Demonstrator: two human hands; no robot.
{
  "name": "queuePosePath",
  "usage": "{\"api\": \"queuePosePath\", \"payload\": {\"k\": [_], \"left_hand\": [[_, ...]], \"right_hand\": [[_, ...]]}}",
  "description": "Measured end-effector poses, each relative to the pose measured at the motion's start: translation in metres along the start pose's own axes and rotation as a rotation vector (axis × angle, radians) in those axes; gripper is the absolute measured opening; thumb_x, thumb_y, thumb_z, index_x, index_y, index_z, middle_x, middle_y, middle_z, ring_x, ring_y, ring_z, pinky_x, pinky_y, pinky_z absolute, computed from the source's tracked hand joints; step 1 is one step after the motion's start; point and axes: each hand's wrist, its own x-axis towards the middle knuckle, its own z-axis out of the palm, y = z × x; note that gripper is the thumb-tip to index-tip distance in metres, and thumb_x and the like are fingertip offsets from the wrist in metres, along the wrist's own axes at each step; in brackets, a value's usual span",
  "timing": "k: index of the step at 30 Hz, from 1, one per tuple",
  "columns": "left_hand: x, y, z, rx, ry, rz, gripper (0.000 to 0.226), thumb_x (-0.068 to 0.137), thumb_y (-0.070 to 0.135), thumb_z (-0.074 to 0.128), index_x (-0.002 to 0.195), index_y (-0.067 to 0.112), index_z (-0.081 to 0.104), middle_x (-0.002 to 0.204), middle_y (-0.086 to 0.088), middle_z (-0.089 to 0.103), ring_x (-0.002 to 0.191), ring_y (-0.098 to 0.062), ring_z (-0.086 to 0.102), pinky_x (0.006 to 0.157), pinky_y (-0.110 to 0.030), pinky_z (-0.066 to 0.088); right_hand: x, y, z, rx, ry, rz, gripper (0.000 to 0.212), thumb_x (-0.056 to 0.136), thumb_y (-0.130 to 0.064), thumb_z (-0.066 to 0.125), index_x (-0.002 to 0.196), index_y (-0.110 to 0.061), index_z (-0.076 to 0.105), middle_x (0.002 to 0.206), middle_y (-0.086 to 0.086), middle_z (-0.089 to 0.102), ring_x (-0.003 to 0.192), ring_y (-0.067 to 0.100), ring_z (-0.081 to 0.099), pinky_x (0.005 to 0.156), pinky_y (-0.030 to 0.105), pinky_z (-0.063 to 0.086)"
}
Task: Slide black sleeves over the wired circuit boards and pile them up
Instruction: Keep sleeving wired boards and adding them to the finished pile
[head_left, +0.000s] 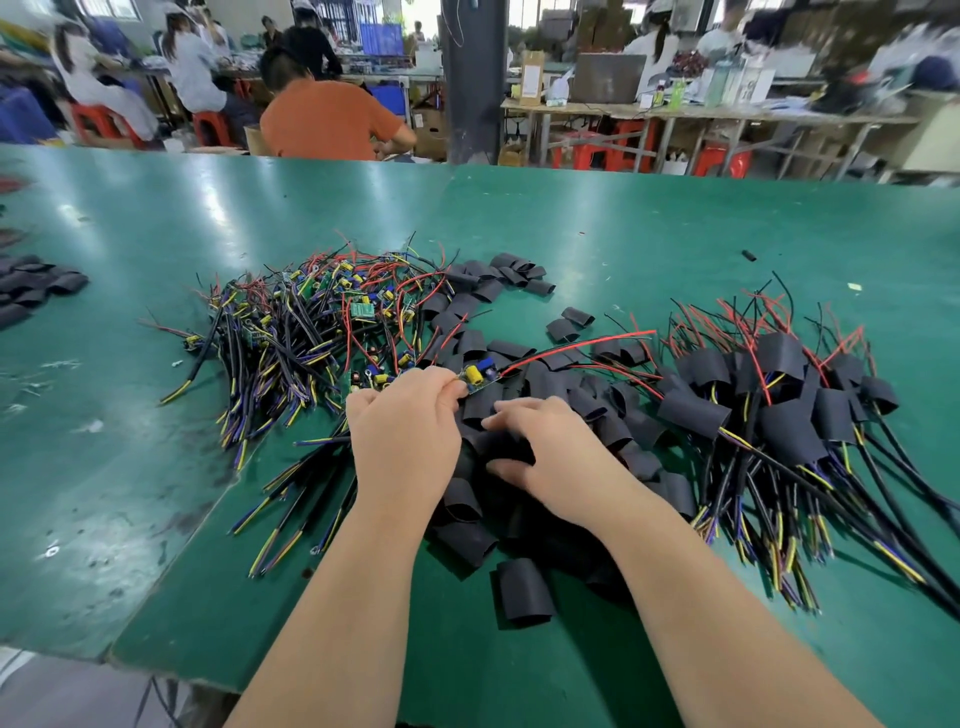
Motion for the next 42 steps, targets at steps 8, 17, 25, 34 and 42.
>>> {"api": "queuePosePath", "payload": {"k": [8,17,25,34,42], "left_hand": [[0.001,0.000,0.000,-0.034,0.031,0.015,0.014,0.094,0.018,0.058,0.087,0.016,0.070,0.075,0.002,0.069,0.061,-0.025,0.057,0.075,-0.030,0.021],[0.001,0.000,-0.003,-0.082,0.052,-0.045,0.016,0.096,0.019,0.055,0.088,0.018,0.069,0.077,0.004,0.068,0.062,-0.024,0.055,0.077,-0.029,0.020],[0.001,0.001,-0.005,-0.119,0.085,-0.053,0.015,0.094,0.012,0.057,0.086,0.015,0.070,0.075,0.006,0.066,0.060,-0.022,0.055,0.076,-0.029,0.021],[0.000,0.001,-0.003,-0.129,0.062,-0.024,0.015,0.093,0.014,0.058,0.086,0.016,0.071,0.071,0.009,0.062,0.058,-0.023,0.055,0.077,-0.029,0.021],[0.000,-0.002,0.001,-0.076,0.019,0.008,0.014,0.093,0.018,0.060,0.086,0.018,0.072,0.072,0.004,0.068,0.060,-0.023,0.057,0.077,-0.032,0.023]], "right_hand": [[0.002,-0.004,0.004,-0.151,0.187,-0.012,0.011,0.086,-0.022,0.059,0.094,-0.014,0.059,0.095,0.001,0.059,0.096,0.025,0.052,0.080,0.034,0.038],[-0.008,0.003,-0.015,0.810,0.450,0.148,0.046,0.080,0.003,0.067,0.053,-0.011,0.032,0.077,0.024,0.061,0.071,0.024,0.057,0.068,0.034,0.042],[-0.017,0.021,-0.044,1.829,0.735,0.257,0.034,0.071,-0.023,0.071,0.098,-0.021,0.051,0.092,0.005,0.069,0.079,0.014,0.064,0.067,0.019,0.051],[-0.017,0.017,-0.050,2.080,0.811,0.388,0.059,0.066,-0.025,0.073,0.118,-0.005,0.058,0.130,0.010,0.061,0.091,0.007,0.070,0.069,0.014,0.054],[-0.015,0.018,-0.049,1.923,0.724,0.233,0.037,0.069,-0.032,0.068,0.100,-0.015,0.059,0.097,0.000,0.064,0.081,0.007,0.069,0.065,0.013,0.049]]}}
